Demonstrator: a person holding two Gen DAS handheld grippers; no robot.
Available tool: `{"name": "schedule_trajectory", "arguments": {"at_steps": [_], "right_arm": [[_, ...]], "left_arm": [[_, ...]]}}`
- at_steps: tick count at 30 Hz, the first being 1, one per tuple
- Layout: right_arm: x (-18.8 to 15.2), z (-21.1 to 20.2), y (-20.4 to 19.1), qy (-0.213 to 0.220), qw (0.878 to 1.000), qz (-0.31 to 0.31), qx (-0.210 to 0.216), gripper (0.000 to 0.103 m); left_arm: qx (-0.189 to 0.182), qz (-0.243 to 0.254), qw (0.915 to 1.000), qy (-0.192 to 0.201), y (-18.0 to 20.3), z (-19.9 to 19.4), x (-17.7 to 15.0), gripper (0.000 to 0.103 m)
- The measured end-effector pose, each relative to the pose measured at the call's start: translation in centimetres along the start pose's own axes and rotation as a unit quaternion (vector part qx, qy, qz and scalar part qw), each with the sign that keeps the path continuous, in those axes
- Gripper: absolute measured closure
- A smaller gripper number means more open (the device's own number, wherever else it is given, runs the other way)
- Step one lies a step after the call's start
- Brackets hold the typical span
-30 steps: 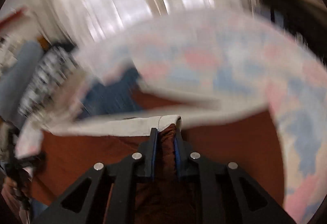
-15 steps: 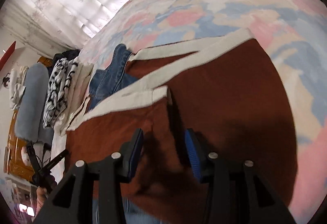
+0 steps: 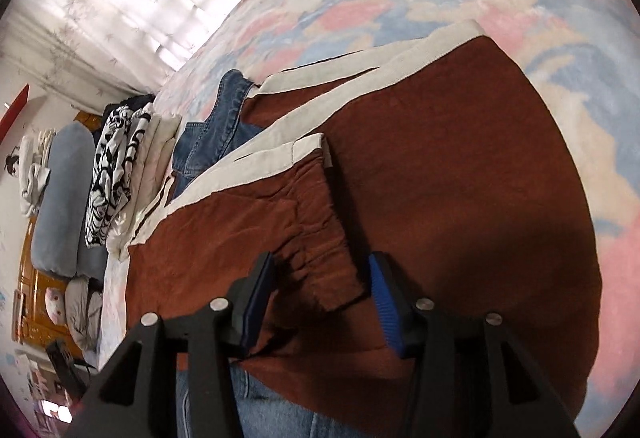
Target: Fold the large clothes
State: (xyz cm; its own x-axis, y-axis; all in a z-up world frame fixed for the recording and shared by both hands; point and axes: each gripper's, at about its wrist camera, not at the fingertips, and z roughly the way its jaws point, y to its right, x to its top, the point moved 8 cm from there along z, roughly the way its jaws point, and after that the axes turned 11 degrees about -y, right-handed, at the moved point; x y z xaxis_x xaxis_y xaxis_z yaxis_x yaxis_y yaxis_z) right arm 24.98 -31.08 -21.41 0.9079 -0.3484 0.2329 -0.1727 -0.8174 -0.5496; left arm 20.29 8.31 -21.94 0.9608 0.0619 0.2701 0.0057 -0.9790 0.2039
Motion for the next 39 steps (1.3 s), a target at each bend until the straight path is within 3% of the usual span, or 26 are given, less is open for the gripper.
{"name": "schedule_trajectory", "arguments": {"at_steps": [6, 8, 10, 11, 12, 14, 16, 18, 21, 24, 27, 32, 36, 39], "right_arm": [[-0.1, -0.1, 0.0, 0.0, 1.0, 0.0, 0.009, 0.053], [-0.1, 0.1, 0.0, 0.005, 1.0, -0.003, 0.005, 0.053], [-0.2, 0.2, -0.1, 0.013, 1.0, -0.011, -0.006, 0.054], [-0.3, 0.3, -0.3, 0.015, 1.0, -0.019, -0.014, 0.057], [-0.4, 0.4, -0.6, 0.016, 0.999, -0.032, -0.03, 0.077], [-0.7, -0.4, -1.5, 0.026, 0.997, -0.052, -0.046, 0.078], [-0.7, -2.1, -2.1, 0.065, 0.994, -0.068, -0.052, 0.08], [-0.8, -1.4, -1.2, 0.053, 0.994, -0.06, -0.076, 0.08], [-1.4, 0.3, 0.0, 0.014, 0.994, -0.046, -0.096, 0.079], [-1.5, -1.3, 0.0, 0.017, 0.996, -0.025, -0.079, 0.072], [-1.8, -3.6, -1.1, 0.042, 0.995, -0.039, -0.076, 0.072], [-2.4, -4.6, -5.6, 0.046, 0.99, -0.111, -0.078, 0.072], [-2.6, -2.3, -10.3, 0.031, 0.986, -0.152, -0.058, 0.072], [-2.6, 0.6, -13.9, 0.016, 0.982, -0.182, -0.051, 0.072]], "left_arm": [[0.068, 0.035, 0.997, -0.011, -0.4, 1.1, -1.3, 0.025], [0.067, 0.022, 0.9974, -0.012, -0.8, 1.6, -1.2, 0.047], [0.061, 0.01, 0.9981, -0.009, -1.3, 1.4, -0.9, 0.083], [0.052, 0.004, 0.9986, -0.008, -1.4, 1.2, -0.9, 0.091], [0.046, -0.004, 0.9989, -0.004, -1.6, 0.7, -0.9, 0.093], [0.049, -0.009, 0.9987, 0.008, -2.1, 0.1, -1.0, 0.093], [0.026, -0.021, 0.9994, 0.003, -2.8, 0.5, -1.4, 0.092], [0.007, -0.033, 0.9994, -0.002, -3.2, 1.0, -1.9, 0.09], [0.019, -0.021, 0.9996, -0.002, -3.0, 0.4, -2.2, 0.078], [0.053, 0.002, 0.9986, 0.009, -2.6, -1.4, -2.3, 0.065], [0.067, 0.029, 0.9959, 0.052, -1.6, -4.7, -1.3, 0.064], [0.05, 0.051, 0.9933, 0.09, 1.1, -6.9, 2.5, 0.064], [0.039, 0.065, 0.9938, 0.082, 4.7, -4.3, 6.0, 0.064], [0.027, 0.065, 0.996, 0.055, 7.5, -1.1, 8.2, 0.064]]}}
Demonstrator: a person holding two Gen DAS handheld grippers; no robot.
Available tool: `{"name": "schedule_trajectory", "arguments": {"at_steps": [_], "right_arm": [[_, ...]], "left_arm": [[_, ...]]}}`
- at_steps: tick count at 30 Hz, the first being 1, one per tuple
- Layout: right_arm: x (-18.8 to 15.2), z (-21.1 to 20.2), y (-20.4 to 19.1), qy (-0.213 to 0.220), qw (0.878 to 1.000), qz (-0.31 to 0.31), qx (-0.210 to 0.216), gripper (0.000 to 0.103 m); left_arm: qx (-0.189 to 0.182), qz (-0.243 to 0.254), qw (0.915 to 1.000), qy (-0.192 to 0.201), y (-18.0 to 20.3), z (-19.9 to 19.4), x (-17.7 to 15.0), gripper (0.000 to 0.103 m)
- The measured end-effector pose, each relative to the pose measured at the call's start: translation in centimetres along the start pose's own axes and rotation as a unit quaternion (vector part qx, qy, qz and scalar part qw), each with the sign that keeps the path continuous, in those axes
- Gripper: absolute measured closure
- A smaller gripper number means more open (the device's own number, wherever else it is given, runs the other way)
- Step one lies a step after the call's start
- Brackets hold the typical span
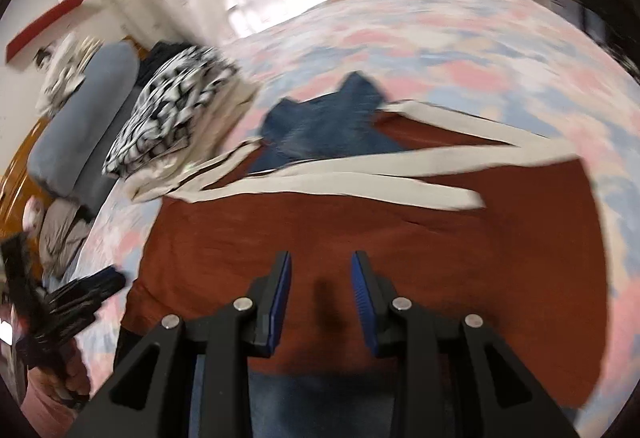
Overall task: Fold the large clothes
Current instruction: 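Smooth the folded brown panel flat with the right tool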
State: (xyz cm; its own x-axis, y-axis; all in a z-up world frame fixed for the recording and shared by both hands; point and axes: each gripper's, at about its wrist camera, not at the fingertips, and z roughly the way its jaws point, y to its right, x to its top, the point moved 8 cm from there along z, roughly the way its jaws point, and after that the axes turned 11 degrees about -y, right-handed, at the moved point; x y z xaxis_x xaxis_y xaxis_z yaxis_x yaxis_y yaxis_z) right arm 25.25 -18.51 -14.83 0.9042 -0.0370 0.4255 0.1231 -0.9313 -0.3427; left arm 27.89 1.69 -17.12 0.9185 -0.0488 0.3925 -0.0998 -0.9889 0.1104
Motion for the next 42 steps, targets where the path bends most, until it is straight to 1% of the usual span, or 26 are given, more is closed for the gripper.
{"name": "schedule_trajectory", "arguments": {"at_steps": [3, 6, 9, 10, 11, 13, 14, 15, 16, 17, 19, 20, 23, 25, 27, 29, 30, 31, 32, 34, 36, 38, 39, 40, 41, 42], "right_arm": [[1.2, 3.1, -2.8, -0.016, 1.0, -0.018, 0.009, 0.072], [2.3, 6.3, -3.6, -0.035, 0.999, -0.025, 0.002, 0.072], [2.6, 8.5, -2.0, -0.051, 0.998, -0.011, -0.019, 0.072], [2.7, 8.8, -1.0, -0.052, 0.998, -0.003, -0.026, 0.072], [2.6, 8.8, 0.0, -0.051, 0.998, 0.006, -0.032, 0.075], [2.4, 7.8, 3.2, -0.035, 0.998, 0.026, -0.049, 0.075], [2.2, 7.3, 4.6, -0.029, 0.997, 0.035, -0.058, 0.076], [1.8, 6.5, 6.8, -0.022, 0.997, 0.049, -0.064, 0.076], [1.7, 6.0, 8.1, -0.021, 0.996, 0.059, -0.069, 0.083], [1.6, 5.3, 9.3, -0.02, 0.996, 0.069, -0.05, 0.086], [1.2, 4.0, 10.2, -0.022, 0.996, 0.084, -0.015, 0.086], [1.0, 3.5, 10.2, -0.023, 0.996, 0.084, -0.012, 0.084], [0.5, 1.9, 8.6, -0.024, 0.997, 0.063, -0.038, 0.079], [0.1, 1.2, 6.5, -0.024, 0.999, 0.043, -0.02, 0.079], [-0.9, 1.0, 3.4, -0.032, 0.999, 0.02, -0.003, 0.078], [-1.8, 1.2, 1.5, -0.041, 0.999, 0.004, 0.01, 0.077], [-2.4, 1.4, 0.6, -0.048, 0.999, -0.003, 0.015, 0.075], [-3.0, 1.9, 0.0, -0.057, 0.998, -0.008, 0.017, 0.072], [-3.3, 2.4, -0.1, -0.063, 0.998, -0.012, 0.011, 0.07], [-4.4, 3.2, 0.6, -0.072, 0.997, -0.013, -0.018, 0.07], [-4.9, 3.0, 2.2, -0.065, 0.997, -0.008, -0.048, 0.07], [-5.3, 2.1, 4.8, -0.048, 0.993, -0.001, -0.109, 0.07], [-5.7, 1.5, 6.1, -0.045, 0.99, 0.005, -0.131, 0.07], [-6.0, 1.2, 6.9, -0.046, 0.991, 0.013, -0.122, 0.07], [-6.5, 0.7, 7.3, -0.048, 0.994, 0.026, -0.099, 0.07], [-6.8, 0.3, 7.5, -0.048, 0.995, 0.035, -0.084, 0.07]], "left_arm": [[-0.004, -0.004, 0.9998, -0.019, 2.3, 2.8, 1.9, 0.064], [0.008, -0.002, 0.9997, -0.022, 3.8, 4.9, 3.0, 0.064], [0.047, 0.001, 0.9983, -0.036, 3.1, 7.9, 3.1, 0.064], [0.058, 0.003, 0.9978, -0.031, 2.7, 8.2, 3.1, 0.064], [0.073, 0.01, 0.9971, -0.016, 2.0, 8.5, 3.0, 0.064], [0.084, 0.019, 0.9962, 0.01, 1.0, 8.4, 2.8, 0.061], [0.082, 0.013, 0.9964, 0.018, 0.2, 8.2, 2.6, 0.055], [0.074, -0.005, 0.997, 0.021, -0.7, 8.1, 2.5, 0.045], [0.065, -0.027, 0.9973, 0.021, -1.6, 8.0, 2.4, 0.043], [0.053, -0.044, 0.9974, 0.019, -2.2, 7.9, 2.5, 0.043], [0.048, -0.06, 0.9969, 0.012, -3.1, 7.5, 2.6, 0.044], [0.049, -0.063, 0.9968, 0.006, -3.1, 7.1, 2.5, 0.044], [0.039, -0.05, 0.998, -0.003, -2.1, 5.4, 2.0, 0.044], [0.031, -0.03, 0.9991, -0.003, -0.9, 4.0, 1.4, 0.044], [0.032, -0.007, 0.9993, -0.015, 0.6, 2.9, -0.2, 0.044], [0.029, 0.002, 0.9989, -0.036, 1.8, 2.8, -1.8, 0.044], [0.031, 0.002, 0.9983, -0.049, 2.1, 3.0, -2.5, 0.044], [0.04, 0.006, 0.9972, -0.062, 2.4, 3.5, -3.4, 0.044], [0.05, 0.009, 0.9966, -0.065, 2.4, 3.8, -3.7, 0.044], [0.064, 0.006, 0.996, -0.063, 2.0, 4.3, -4.4, 0.044], [0.059, -0.009, 0.9965, -0.059, 1.3, 4.7, -4.7, 0.044], [0.055, -0.017, 0.9967, -0.058, 1.0, 4.6, -5.0, 0.044], [0.055, -0.017, 0.9967, -0.057, 0.9, 4.5, -4.9, 0.044], [0.059, -0.015, 0.9965, -0.057, 0.9, 4.5, -4.7, 0.044], [0.063, -0.012, 0.9963, -0.057, 1.1, 4.5, -4.5, 0.044], [0.067, -0.011, 0.9962, -0.055, 1.1, 4.2, -4.4, 0.044]]}}
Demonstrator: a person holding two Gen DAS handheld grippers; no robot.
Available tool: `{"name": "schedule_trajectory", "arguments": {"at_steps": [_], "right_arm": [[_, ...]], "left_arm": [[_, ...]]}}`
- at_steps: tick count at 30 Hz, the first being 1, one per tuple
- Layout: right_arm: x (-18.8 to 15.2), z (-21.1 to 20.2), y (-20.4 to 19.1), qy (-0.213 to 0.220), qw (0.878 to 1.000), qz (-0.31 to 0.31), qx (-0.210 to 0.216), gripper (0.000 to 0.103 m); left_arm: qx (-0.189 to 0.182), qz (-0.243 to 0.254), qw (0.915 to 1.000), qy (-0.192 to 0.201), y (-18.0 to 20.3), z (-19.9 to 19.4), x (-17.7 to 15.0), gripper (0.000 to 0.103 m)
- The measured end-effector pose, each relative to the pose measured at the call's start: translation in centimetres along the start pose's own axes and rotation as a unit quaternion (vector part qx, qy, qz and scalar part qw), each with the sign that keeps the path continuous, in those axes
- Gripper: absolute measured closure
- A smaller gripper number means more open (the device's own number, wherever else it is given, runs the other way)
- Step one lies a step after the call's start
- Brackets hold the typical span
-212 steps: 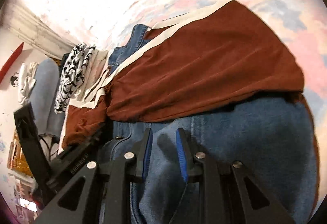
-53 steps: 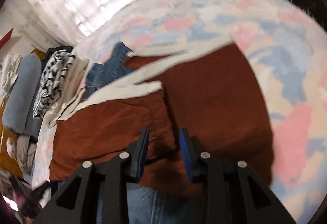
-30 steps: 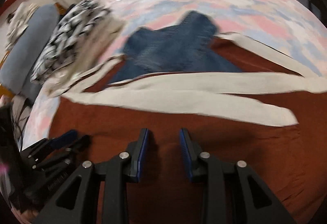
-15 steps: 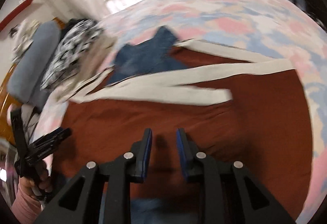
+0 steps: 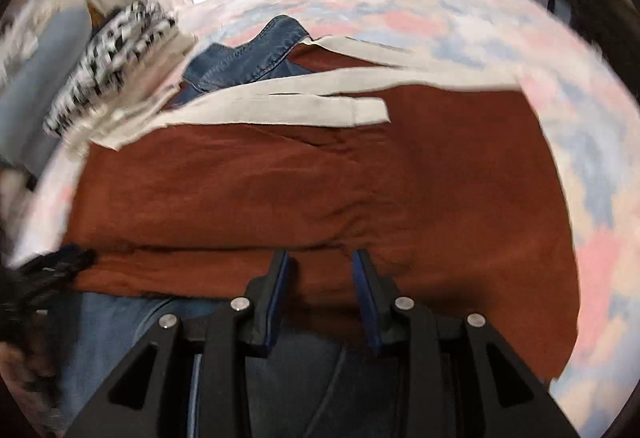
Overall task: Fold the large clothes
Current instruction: 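Smooth the folded brown panel flat with the right tool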
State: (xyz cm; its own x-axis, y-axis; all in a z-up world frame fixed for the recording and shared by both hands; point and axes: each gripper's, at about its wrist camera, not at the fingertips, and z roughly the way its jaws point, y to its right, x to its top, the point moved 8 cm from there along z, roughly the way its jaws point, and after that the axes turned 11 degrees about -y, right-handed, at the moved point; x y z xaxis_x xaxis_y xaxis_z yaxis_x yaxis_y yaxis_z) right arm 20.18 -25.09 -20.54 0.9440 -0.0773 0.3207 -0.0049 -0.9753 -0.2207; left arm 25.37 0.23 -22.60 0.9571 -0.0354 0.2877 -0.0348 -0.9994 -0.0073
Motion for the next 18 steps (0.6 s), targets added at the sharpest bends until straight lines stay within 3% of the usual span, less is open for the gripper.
{"name": "schedule_trajectory", "arguments": {"at_steps": [13, 14, 16, 18], "right_arm": [[-3.7, -7.0, -1.2, 0.056, 0.998, 0.001, 0.014, 0.068], [-3.9, -7.4, -1.4, 0.06, 0.998, 0.002, 0.018, 0.067], [-4.5, -8.7, -1.6, 0.069, 0.997, 0.004, 0.023, 0.055], [-5.1, -9.8, -1.8, 0.079, 0.996, 0.006, 0.028, 0.051]], "left_arm": [[-0.019, -0.022, 0.9979, 0.059, -1.2, -8.7, -2.4, 0.037], [-0.02, -0.023, 0.9975, 0.063, -1.3, -9.4, -2.8, 0.037], [-0.022, -0.028, 0.9966, 0.074, -1.6, -10.7, -3.7, 0.037], [-0.019, -0.03, 0.996, 0.082, -1.8, -11.9, -4.6, 0.036]]}}
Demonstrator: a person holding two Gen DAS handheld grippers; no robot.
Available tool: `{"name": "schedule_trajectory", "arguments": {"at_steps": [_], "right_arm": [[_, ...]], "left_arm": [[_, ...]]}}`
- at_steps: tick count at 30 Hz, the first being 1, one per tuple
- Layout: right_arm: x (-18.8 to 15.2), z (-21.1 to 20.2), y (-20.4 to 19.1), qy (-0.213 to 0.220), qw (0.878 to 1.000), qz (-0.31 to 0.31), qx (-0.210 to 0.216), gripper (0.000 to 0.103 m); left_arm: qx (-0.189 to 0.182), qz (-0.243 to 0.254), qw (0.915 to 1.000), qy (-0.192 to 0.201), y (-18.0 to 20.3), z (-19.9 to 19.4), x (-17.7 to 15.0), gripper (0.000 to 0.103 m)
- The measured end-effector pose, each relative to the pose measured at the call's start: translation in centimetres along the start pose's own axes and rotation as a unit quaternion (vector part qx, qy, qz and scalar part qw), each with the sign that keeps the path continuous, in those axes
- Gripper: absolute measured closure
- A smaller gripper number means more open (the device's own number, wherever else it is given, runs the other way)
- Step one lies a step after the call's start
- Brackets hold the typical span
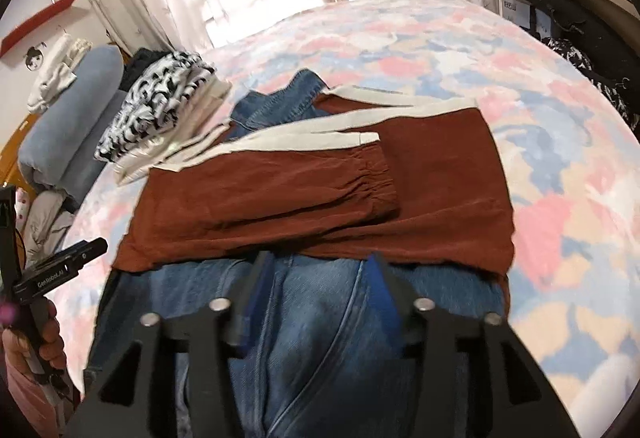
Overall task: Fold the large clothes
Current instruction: 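Grasp the denim jacket hem with both tools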
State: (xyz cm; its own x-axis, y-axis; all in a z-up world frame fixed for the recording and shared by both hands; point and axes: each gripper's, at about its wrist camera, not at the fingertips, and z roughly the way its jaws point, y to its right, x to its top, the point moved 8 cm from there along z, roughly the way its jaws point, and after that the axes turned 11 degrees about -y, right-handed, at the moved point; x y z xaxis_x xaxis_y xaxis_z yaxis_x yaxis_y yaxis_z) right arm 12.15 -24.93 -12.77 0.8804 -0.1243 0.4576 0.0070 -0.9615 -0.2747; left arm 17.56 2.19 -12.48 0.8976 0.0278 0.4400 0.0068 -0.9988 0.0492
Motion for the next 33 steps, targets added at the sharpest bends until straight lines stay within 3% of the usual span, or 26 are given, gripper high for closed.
{"name": "schedule_trajectory", "arguments": {"at_steps": [10, 17, 22, 28, 33], "right_arm": [[-3.4, -5.2, -0.1, 0.023, 1.0, 0.012, 0.011, 0.049], [-6.0, -6.9, 0.5, 0.021, 1.0, 0.014, 0.004, 0.049], [-8.0, -7.1, 1.4, 0.001, 0.999, 0.03, 0.045, 0.049], [-10.1, -7.6, 2.8, 0.0, 0.998, 0.036, 0.049, 0.049], [-11.7, -7.1, 4.8, -0.014, 0.998, 0.05, 0.03, 0.049]], "left_arm": [[0.014, -0.011, 0.9993, 0.034, -1.4, -5.1, -4.3, 0.031], [0.004, -0.034, 0.9989, 0.032, -3.4, -6.1, -7.2, 0.03], [-0.021, -0.061, 0.9976, 0.026, -5.6, -5.8, -9.6, 0.024], [-0.07, -0.105, 0.992, -0.01, -7.8, -3.1, -13.3, 0.024], [-0.128, -0.131, 0.9823, -0.042, -7.7, -0.6, -15.2, 0.024]]}}
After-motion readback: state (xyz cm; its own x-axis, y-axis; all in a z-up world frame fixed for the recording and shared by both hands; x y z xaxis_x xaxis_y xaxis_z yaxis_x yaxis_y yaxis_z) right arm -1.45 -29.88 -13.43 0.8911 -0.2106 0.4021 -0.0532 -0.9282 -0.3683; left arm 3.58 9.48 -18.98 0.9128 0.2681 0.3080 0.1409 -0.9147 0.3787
